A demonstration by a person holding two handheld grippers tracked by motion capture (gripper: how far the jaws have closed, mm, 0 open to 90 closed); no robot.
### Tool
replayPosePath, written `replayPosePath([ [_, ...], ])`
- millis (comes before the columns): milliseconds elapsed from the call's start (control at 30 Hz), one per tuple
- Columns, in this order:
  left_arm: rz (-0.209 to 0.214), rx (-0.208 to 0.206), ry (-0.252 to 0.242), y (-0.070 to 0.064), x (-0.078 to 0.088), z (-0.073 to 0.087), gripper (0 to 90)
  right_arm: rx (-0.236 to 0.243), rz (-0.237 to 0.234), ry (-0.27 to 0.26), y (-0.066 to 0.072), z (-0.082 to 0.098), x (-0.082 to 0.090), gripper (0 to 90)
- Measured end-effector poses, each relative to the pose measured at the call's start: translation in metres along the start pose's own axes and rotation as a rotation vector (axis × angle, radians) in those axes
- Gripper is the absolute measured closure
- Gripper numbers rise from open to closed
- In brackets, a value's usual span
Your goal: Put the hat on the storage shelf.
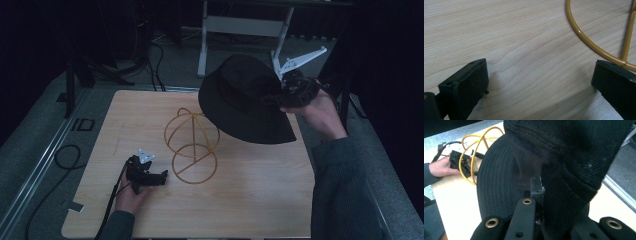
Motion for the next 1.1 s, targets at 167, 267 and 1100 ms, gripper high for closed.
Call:
replayPosePath([
  [167,0.000,0.000,0.000,0.000,0.000,0.000,1.3,0.008,-0.006,-0.015,0.003,-0.003,0.002,88.9],
  [267,0.000,0.000,0.000,0.000,0.000,0.000,1.3,0.010,-0.016,-0.026,0.004,-0.005,0.003,88.8],
  [1100,0.001,-0.001,0.003,0.000,0.000,0.000,1.3,0.052,-0.114,-0.094,0.030,-0.021,0.000,88.8],
])
Point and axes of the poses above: each handheld gripper's, and its own axes: x roughly backward along the jaws, z roughly out of its underside, y roughly to its left, the point moved 7 cm from there along -x, roughly forward along the jaws, and after that the axes turned 2 degrees about z, right-handed, at the moved point
